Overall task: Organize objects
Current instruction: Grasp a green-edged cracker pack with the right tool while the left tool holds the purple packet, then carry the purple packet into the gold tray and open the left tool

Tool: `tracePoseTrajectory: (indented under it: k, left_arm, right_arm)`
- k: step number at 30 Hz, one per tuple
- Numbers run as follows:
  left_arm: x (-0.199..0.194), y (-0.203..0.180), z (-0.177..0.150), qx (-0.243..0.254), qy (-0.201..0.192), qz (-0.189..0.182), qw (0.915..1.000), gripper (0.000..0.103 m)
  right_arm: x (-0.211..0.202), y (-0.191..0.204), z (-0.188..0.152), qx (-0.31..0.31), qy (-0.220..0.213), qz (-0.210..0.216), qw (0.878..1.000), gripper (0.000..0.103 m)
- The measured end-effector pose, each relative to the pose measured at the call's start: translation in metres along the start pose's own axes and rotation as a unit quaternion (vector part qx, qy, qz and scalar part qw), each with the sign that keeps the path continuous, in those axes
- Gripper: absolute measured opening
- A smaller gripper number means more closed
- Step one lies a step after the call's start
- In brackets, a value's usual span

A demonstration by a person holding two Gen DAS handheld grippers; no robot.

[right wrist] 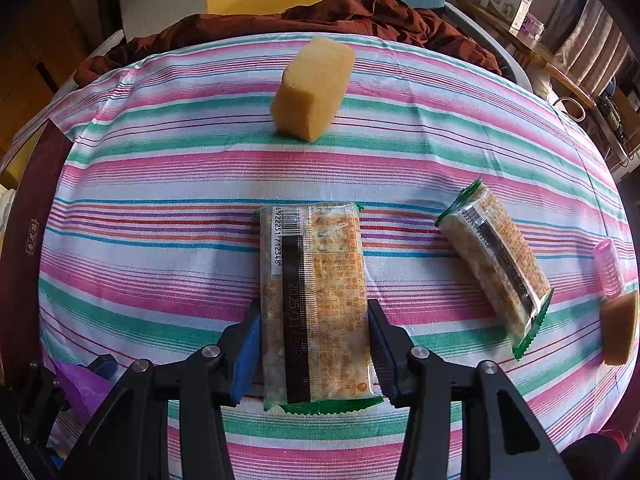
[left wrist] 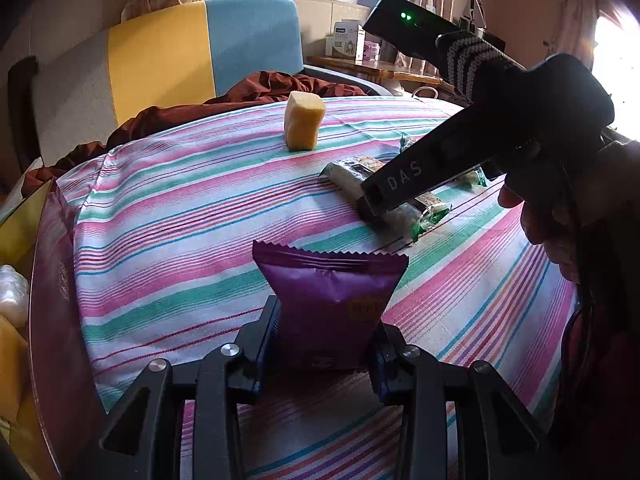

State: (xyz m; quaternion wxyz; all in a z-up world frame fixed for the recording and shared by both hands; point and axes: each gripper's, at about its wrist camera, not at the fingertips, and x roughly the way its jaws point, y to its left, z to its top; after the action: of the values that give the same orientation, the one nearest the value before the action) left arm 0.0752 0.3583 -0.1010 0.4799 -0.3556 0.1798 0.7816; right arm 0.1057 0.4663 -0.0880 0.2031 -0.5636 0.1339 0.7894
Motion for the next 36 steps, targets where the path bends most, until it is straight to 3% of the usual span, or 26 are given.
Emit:
tracePoseTrajectory:
  k: [17, 26, 36]
  left_arm:
    - [-0.02, -0.001, -0.004, -0.015, 0.023, 0.013, 0.9995, 0.036]
    - [-0.061, 0.007, 0.004, -0.028, -0.016, 0.01, 0.9994, 0.036]
    - [-0.108, 0.07, 0.002, -0.112, -0.044, 0.035, 0.9921, 0.036]
  right_arm:
    - [-0.002, 0.004, -0.001, -0.008, -0.006, -0.005, 1.0, 0.049]
    - [-0.004, 0.004, -0.002, -0.014, -0.009, -0.011, 1.0, 0.049]
    - [-0.002, 0.006, -0.014, -0.022, -0.012, -0.021, 0.999, 0.049]
